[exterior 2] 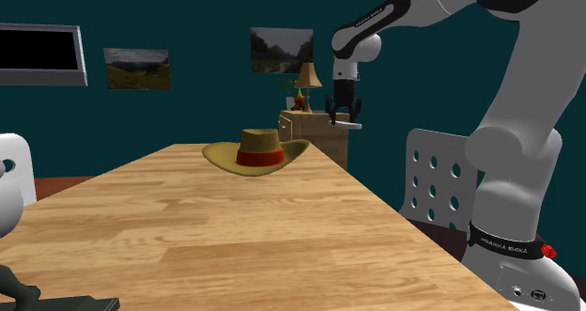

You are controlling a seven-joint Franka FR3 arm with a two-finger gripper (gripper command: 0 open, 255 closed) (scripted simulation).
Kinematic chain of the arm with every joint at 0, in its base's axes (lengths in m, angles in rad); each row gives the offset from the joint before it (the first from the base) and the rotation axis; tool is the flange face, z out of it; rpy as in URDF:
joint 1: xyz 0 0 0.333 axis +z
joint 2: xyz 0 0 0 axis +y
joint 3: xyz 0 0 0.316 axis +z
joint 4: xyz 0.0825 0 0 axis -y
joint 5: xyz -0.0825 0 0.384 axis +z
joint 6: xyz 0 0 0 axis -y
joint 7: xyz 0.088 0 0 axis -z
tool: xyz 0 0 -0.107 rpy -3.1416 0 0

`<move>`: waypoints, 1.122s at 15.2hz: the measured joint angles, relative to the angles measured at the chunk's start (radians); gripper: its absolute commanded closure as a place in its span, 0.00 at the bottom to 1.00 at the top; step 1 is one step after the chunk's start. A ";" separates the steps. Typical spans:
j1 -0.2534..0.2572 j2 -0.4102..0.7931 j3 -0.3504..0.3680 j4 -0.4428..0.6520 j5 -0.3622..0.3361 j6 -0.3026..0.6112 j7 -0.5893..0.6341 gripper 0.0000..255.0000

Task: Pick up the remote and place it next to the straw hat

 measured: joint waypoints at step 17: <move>0.001 0.058 0.003 -0.170 -0.002 0.228 -0.001 1.00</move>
